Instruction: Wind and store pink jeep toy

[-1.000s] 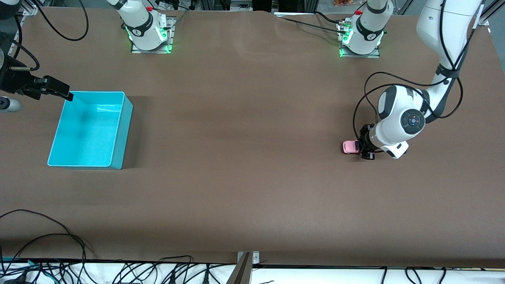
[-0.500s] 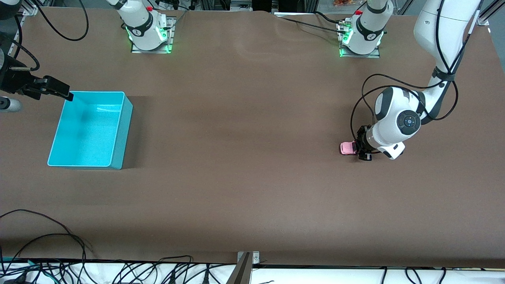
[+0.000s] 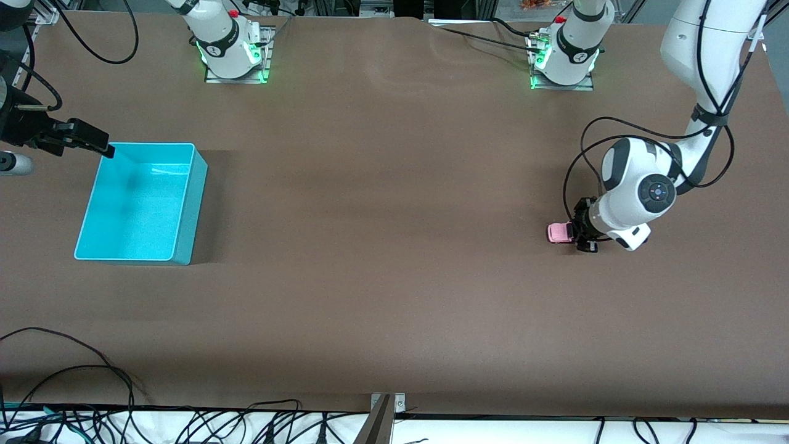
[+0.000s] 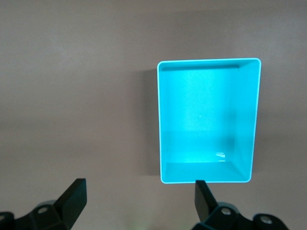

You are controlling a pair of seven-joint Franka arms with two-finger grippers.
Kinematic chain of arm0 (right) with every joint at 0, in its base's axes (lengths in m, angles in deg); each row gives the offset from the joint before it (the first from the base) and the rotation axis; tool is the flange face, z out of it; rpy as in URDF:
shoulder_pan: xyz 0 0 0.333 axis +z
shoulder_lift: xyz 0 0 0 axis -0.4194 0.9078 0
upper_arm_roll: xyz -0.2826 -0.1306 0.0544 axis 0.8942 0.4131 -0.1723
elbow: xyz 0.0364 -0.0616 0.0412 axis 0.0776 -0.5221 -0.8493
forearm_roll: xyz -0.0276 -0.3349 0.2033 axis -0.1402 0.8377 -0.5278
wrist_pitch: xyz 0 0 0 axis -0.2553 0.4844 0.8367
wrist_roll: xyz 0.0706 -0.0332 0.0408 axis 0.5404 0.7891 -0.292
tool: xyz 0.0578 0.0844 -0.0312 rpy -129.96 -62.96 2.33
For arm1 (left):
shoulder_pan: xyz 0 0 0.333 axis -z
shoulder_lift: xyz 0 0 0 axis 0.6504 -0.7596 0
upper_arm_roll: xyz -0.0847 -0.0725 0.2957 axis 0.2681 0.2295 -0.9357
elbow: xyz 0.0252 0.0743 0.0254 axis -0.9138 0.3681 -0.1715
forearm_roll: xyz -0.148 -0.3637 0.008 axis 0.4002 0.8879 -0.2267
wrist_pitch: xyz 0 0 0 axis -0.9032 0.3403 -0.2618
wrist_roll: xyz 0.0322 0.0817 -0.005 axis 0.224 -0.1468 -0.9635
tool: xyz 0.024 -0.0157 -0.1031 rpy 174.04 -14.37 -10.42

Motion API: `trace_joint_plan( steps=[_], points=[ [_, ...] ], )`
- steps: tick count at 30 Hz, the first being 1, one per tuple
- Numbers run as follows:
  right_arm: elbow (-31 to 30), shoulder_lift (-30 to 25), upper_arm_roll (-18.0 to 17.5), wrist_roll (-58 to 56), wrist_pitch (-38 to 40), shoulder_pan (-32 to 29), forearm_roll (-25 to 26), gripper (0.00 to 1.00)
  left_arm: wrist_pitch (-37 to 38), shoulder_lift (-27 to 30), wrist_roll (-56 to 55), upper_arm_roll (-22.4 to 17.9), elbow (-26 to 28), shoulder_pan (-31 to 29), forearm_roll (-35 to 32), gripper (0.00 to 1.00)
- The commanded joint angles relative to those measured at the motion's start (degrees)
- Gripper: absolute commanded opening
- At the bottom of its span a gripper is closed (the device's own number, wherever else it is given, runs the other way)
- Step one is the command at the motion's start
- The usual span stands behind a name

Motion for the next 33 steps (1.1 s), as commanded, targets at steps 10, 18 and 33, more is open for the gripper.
trace_joint_plan(
  steps=[10, 18, 33],
  points=[
    [1.2, 0.4, -0.1, 0.3, 0.6, 0.1, 0.2, 1.0, -1.4, -1.9, 10.0, -0.2, 0.5, -7.8, -1.3, 0.1],
    [1.2, 0.4, -0.1, 0.3, 0.8, 0.1, 0.2, 1.0, -1.5, -2.6, 11.5, -0.1, 0.5, -12.5, -6.8, 0.1],
    [1.1, 0.4, -0.1, 0.2, 1.0, 0.1, 0.2, 1.0, -3.3, -4.3, 14.0, 0.1, 0.0, -19.0, -13.5, 0.12]
  ],
)
